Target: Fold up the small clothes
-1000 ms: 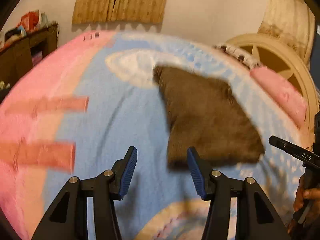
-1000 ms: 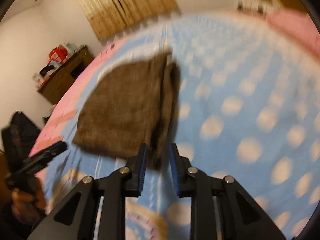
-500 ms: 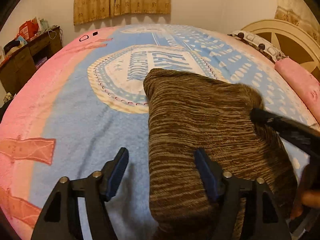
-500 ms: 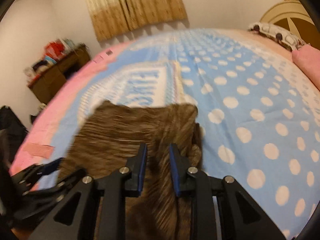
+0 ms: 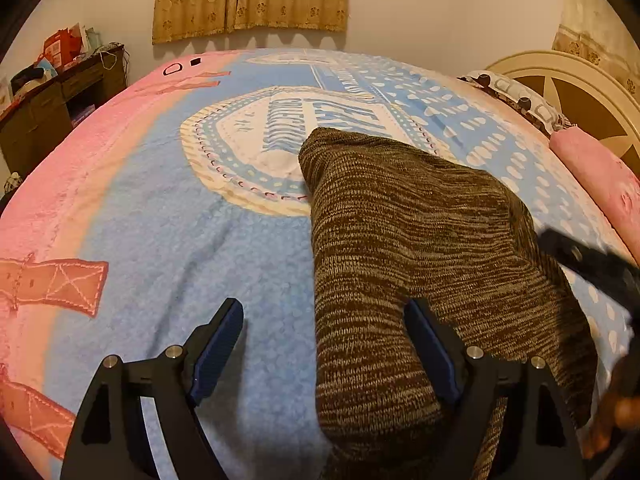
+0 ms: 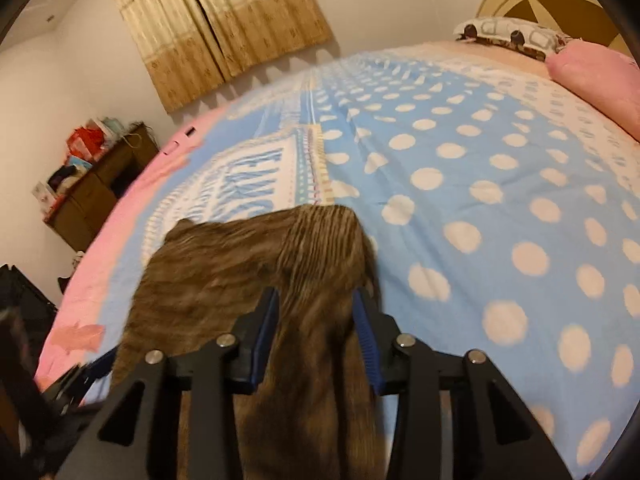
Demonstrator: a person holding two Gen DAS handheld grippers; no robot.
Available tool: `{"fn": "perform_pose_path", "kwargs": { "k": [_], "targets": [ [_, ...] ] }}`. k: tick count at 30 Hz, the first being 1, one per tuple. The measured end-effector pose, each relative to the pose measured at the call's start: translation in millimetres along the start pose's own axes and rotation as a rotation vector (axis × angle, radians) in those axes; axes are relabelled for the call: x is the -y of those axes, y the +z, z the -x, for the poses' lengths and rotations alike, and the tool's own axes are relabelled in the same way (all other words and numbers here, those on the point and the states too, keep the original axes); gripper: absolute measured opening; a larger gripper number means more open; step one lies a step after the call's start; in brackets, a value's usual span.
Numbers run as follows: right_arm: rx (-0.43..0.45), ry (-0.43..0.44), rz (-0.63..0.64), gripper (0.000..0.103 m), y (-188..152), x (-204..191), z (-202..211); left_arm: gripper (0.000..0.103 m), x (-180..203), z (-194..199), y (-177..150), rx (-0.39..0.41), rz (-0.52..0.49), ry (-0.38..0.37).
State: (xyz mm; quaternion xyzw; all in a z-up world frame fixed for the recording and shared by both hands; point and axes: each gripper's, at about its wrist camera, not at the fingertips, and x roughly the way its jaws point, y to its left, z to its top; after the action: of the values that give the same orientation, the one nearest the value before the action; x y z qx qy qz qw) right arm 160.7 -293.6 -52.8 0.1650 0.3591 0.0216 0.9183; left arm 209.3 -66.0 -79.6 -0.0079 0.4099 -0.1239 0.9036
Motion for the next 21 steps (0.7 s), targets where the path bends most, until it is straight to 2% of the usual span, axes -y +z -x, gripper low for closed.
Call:
{"fn": "perform_pose_path", "kwargs": {
  "k": [4, 6, 8, 13, 16, 18, 20, 21],
  "targets": [
    [-0.039, -0.025, 0.053, 0.042, -34, -3, 17, 0.083, 3, 7, -5, 0.012, -0.014, 0.021],
    [-0.061, -0.035, 0.063, 0.046, -51, -1, 17, 0.083, 3, 10, -8, 0.009, -0.017, 0.026],
    [-0.03, -0.014, 0.019, 0.048, -62, 6, 23, 0.083, 2, 13, -10, 0.0, -0.01, 0.022],
    [-0.007, -0.01, -0.015, 0.049, -65, 8, 26, 0.083, 0, 22, -16, -0.018, -0.011, 0.019],
    [0.004, 0.017, -0.038, 0.049, -68, 11, 30, 0.083, -6, 37, -17, -0.034, 0.01, -0.034],
    [0.015, 0.045, -0.075, 0.053, -70, 19, 37, 0.083, -16, 49, -13, -0.014, 0.064, -0.078],
    [0.036, 0.037, -0.119, 0.07, -69, 24, 47, 0.083, -21, 55, -3, 0.019, 0.1, -0.107],
    [0.048, 0.04, -0.133, 0.074, -67, 26, 51, 0.083, -21, 55, 4, 0.028, 0.103, -0.117]
  ]
}}
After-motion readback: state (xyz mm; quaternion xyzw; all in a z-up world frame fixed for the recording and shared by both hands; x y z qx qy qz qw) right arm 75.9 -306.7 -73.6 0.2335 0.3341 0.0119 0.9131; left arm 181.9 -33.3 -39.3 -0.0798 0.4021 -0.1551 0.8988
